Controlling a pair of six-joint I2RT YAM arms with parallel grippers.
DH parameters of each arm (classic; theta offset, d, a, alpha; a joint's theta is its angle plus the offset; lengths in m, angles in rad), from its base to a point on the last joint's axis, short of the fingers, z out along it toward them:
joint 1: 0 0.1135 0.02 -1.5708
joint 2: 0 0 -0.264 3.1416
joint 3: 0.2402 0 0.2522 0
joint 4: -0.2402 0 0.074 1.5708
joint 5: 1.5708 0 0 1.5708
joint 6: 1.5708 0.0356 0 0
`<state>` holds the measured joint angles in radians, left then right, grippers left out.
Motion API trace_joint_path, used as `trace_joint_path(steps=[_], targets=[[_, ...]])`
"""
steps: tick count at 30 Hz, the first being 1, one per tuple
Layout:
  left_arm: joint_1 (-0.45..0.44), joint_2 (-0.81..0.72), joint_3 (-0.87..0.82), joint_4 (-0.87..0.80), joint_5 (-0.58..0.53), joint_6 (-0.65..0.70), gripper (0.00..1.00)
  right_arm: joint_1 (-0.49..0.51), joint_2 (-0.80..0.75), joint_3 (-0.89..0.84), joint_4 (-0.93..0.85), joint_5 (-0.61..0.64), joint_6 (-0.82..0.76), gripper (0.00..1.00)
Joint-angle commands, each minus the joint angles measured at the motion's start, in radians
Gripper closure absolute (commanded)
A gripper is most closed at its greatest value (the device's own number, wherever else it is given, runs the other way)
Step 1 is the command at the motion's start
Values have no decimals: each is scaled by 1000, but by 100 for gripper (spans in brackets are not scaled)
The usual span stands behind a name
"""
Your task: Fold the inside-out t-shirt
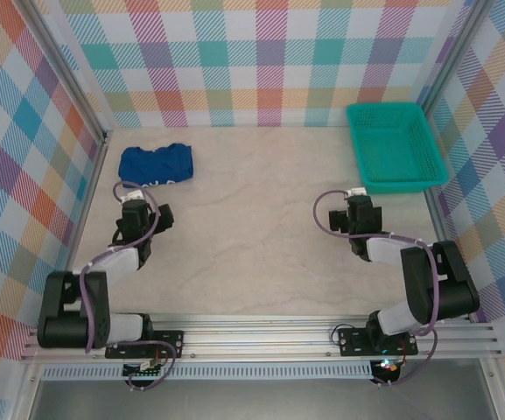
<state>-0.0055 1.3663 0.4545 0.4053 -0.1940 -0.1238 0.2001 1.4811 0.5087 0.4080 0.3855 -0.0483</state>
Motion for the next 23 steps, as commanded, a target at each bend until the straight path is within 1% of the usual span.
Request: trace_joint_path(steps=[1,2,3,4,6,7,9,10,11,23], targets=[[-14,110,-36,334,27,60,0,-50,8,-47,312,-138,-24,0],[-24,117,-9,286,26,70,0,-73,4,-55,317,-167,-1,0],[-30,130,4,278,39,87,0,-101,0,-66,328,-223,12,0],[-37,145,6,288,55,102,0,-115,8,-77,355,-243,25,0],[-50,190,-27,381,90,131,0,-155,19,-89,380,-305,50,0],[-55,203,-40,422,89,139,0,-163,32,-91,390,-323,55,0],[-59,202,-36,410,83,141,0,-171,63,-112,465,-333,60,0],[-59,199,-34,401,82,142,0,-171,54,-106,433,-335,60,0],[-61,201,-36,407,81,142,0,-171,57,-114,457,-331,59,0],[-63,199,-37,406,77,143,0,-173,55,-110,443,-339,56,0]])
